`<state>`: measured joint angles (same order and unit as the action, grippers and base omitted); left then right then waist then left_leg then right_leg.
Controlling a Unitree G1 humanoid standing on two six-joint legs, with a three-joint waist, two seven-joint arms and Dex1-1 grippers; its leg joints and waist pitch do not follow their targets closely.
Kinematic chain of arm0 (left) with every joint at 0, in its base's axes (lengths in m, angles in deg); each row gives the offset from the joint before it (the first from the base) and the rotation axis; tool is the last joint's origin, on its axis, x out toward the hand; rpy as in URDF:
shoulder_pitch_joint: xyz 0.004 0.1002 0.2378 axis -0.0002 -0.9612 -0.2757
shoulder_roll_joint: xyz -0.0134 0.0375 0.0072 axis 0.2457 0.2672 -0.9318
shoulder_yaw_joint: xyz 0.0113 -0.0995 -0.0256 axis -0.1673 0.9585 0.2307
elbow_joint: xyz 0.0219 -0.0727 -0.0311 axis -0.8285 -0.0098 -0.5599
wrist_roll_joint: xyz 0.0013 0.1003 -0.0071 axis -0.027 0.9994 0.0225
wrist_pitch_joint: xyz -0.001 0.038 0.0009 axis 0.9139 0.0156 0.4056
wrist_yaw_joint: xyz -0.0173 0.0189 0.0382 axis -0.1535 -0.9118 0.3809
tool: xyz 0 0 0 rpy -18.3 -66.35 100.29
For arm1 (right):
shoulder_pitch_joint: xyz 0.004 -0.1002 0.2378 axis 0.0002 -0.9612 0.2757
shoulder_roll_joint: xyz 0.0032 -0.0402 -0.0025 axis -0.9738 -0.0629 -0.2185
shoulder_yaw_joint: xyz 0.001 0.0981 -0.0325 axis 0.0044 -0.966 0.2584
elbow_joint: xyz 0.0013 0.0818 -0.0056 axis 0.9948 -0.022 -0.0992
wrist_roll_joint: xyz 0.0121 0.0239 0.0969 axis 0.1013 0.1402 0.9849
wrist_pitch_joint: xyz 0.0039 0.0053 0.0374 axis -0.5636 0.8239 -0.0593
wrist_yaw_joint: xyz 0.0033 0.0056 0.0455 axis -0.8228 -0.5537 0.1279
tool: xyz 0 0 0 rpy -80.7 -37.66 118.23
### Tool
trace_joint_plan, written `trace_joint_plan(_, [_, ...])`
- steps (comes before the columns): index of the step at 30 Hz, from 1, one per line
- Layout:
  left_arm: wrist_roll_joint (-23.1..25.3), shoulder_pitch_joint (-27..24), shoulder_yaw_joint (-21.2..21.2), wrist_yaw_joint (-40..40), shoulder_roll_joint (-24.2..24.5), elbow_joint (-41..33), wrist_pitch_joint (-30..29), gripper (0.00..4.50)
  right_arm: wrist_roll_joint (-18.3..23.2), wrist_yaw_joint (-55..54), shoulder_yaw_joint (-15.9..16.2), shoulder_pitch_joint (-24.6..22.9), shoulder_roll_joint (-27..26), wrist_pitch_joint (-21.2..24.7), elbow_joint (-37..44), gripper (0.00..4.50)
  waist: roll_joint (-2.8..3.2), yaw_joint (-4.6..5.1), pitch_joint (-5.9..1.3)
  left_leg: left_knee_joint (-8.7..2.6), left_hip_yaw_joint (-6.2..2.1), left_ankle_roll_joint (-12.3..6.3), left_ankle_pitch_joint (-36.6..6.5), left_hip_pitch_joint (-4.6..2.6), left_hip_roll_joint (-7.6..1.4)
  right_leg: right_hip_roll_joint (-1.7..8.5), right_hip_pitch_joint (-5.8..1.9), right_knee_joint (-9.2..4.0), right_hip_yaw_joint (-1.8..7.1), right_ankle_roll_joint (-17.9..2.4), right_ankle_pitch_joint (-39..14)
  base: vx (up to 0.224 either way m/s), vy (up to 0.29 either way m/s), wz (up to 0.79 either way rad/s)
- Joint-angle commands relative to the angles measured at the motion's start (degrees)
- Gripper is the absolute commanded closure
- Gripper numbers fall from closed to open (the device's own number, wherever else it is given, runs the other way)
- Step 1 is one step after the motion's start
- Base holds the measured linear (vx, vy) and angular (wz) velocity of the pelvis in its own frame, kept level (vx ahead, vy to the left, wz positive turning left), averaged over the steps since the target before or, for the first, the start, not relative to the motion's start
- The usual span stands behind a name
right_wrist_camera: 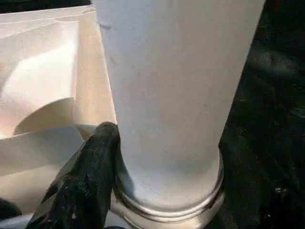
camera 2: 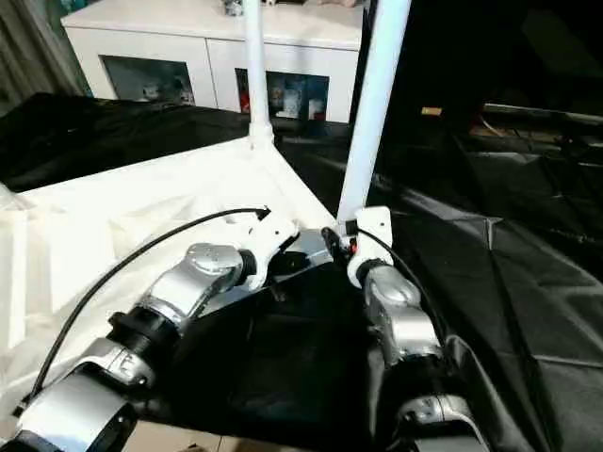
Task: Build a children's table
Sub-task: Rotate leg to tighten
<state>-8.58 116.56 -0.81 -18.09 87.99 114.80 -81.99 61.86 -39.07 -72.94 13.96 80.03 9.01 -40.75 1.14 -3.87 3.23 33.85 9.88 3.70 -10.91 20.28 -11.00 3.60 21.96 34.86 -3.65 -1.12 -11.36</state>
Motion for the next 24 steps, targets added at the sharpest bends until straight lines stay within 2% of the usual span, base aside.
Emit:
trace_joint_plan(1, [1.7,0.8,2.2,3.8,1.4,1.4,0.1,4.5,1.2,0.0,-1.1,-1.8,-0.8,1.4,-2.6,1.82,-0.06,0.2,-3.29,-4.38,-0.72,-0.52,-12.3,-0.14,-1.89,4.53,-2.12,-4.97,2.9,-10.5,-11.9,0.0,0.0,0.0])
trace_joint_plan(2, [1.9,0.8,2.0,2.9,1.4,1.6,0.4,4.5,1.3,1.1,-1.1,-1.7,-1.2,0.7,-2.2,1.82,-0.12,0.19,-3.32,-4.35,-0.67,-0.91,-11.6,-0.05,-1.85,4.49,-2.27,-4.85,2.88,-10.9,-10.4,0.0,0.0,0.0])
trace_joint_plan(4, [2.0,0.6,1.7,1.7,1.7,1.4,0.7,4.5,2.1,3.2,-1.3,-2.2,-1.5,-0.4,-0.9,1.26,-0.18,0.16,-3.3,-4.33,-0.62,-1.45,-10.8,0.04,-1.89,4.59,-2.39,-4.81,2.91,-11.3,-9.3,0.0,0.0,0.0])
trace_joint_plan(7, [2.0,0.3,0.9,-0.1,2.2,1.3,1.3,4.5,3.1,5.8,-1.4,-3.5,-1.8,-2.4,2.3,1.1,0.04,0.2,-3.25,-4.49,-0.72,-1.94,-11.3,0.14,-1.98,4.68,-2.57,-4.82,2.87,-11.5,-9.8,0.0,0.0,0.0])
trace_joint_plan(8, [2.0,0.3,0.8,-0.3,2.2,1.3,1.4,4.5,3.2,5.8,-1.4,-3.6,-1.8,-2.5,2.4,0.93,-0.06,0.22,-3.24,-4.48,-0.71,-1.99,-11.2,0.17,-2.0,4.68,-2.59,-4.89,2.88,-11.3,-9.7,0.0,0.0,0.0])
trace_joint_plan(9, [1.7,0.1,0.0,-1.9,2.5,1.7,2.9,4.5,4.0,7.1,-1.6,-4.7,-1.1,-3.2,5.5,0.85,0.02,0.67,-3.23,-4.64,-0.85,-1.86,-11.2,0.31,-2.05,4.61,-2.63,-4.72,2.77,-11.5,-9.8,0.0,0.0,0.0])
trace_joint_plan(10, [1.7,0.1,0.0,-1.9,2.5,1.7,2.9,4.5,4.0,7.1,-1.6,-4.7,-1.1,-3.2,5.5,0.77,0.02,0.67,-3.23,-4.64,-0.85,-1.86,-11.2,0.31,-2.05,4.61,-2.63,-4.72,2.77,-11.5,-9.8,0.0,0.0,0.0])
trace_joint_plan(11, [1.7,0.0,-0.7,-3.6,2.7,2.2,5.1,4.5,6.3,9.3,-2.0,-5.8,0.0,-2.3,8.9,0.68,-0.12,0.79,-3.13,-4.53,-0.76,-2.37,-11.2,0.32,-1.88,4.61,-2.73,-5.02,2.86,-11.5,-10.4,0.0,0.0,0.0])
trace_joint_plan(12, [1.7,0.0,-0.9,-4.0,2.7,2.2,5.7,4.5,6.9,10.1,-2.0,-6.2,0.5,-1.9,10.0,0.68,-0.11,0.69,-3.17,-4.46,-0.72,-2.7,-11.2,0.15,-2.08,4.63,-2.6,-5.0,2.94,-11.4,-10.3,0.0,0.0,0.0])
trace_joint_plan(16, [1.4,-0.3,-1.1,-5.9,2.7,2.2,8.4,4.5,9.2,16.0,-2.0,-9.7,4.9,0.4,17.0,0.68,-0.23,0.29,-3.28,-4.19,-0.61,-3.73,-8.8,0.3,-2.07,4.62,-2.82,-4.78,3.0,-11.2,-8.2,0.0,0.0,0.0])
trace_joint_plan(17, [0.7,-0.7,-0.9,-7.5,2.6,1.5,11.5,4.5,11.2,22.3,-1.8,-13.6,9.4,2.3,22.5,0.68,-0.03,0.12,-3.5,-4.03,-0.55,-4.4,-7.3,0.34,-1.96,4.57,-2.98,-4.6,2.94,-11.7,-6.0,0.0,0.0,0.0])
trace_joint_plan(18, [0.7,-0.7,-0.9,-7.5,2.6,1.5,11.5,4.5,11.2,22.3,-1.8,-13.6,9.4,2.3,22.5,0.68,-0.25,-0.12,-3.49,-3.9,-0.54,-5.0,-6.9,0.4,-1.99,4.52,-3.25,-4.67,2.93,-11.5,-5.0,0.0,0.0,0.0])
trace_joint_plan(19, [0.2,-0.9,-0.5,-8.3,2.5,0.7,13.9,4.5,12.9,27.4,-1.6,-16.5,12.6,4.0,26.3,0.68,-0.21,-0.31,-3.59,-3.86,-0.52,-5.87,-5.9,0.48,-1.93,4.54,-3.25,-4.41,2.96,-11.9,-3.3,0.0,0.0,0.0])
trace_joint_plan(20, [-0.1,-1.1,-0.1,-8.1,2.4,0.2,14.8,4.5,14.0,29.3,-1.5,-17.5,13.6,5.2,27.7,0.68,-0.28,-0.62,-3.6,-3.77,-0.51,-6.31,-5.7,0.53,-1.93,4.56,-3.38,-4.53,2.9,-11.8,-3.0,0.0,0.0,0.0])
trace_joint_plan(22, [-0.7,-1.2,0.3,-8.4,2.4,-0.6,14.8,4.5,15.0,30.9,-1.4,-18.3,14.4,6.2,29.0,0.68,-0.25,-0.86,-3.7,-3.73,-0.48,-6.87,-5.8,0.74,-1.92,4.71,-3.19,-4.56,2.67,-11.7,-4.5,0.0,0.0,0.0])
trace_joint_plan(23, [-2.0,-1.5,0.9,-9.7,2.7,-1.9,13.5,4.23,16.0,32.6,-1.0,-19.0,15.3,7.2,30.3,0.63,-0.07,-0.87,-3.72,-3.67,-0.53,-6.67,-5.9,0.79,-1.87,4.7,-3.16,-4.61,2.63,-11.6,-5.5,0.0,0.0,0.0])
trace_joint_plan(24, [-3.6,-1.9,1.6,-11.5,3.2,-4.0,11.2,4.06,16.9,34.4,-0.4,-19.6,16.2,8.2,31.7,0.61,-0.29,-0.92,-3.71,-3.62,-0.46,-6.72,-5.8,0.76,-1.87,4.63,-3.08,-4.76,2.63,-11.5,-6.7,0.0,0.0,0.0])
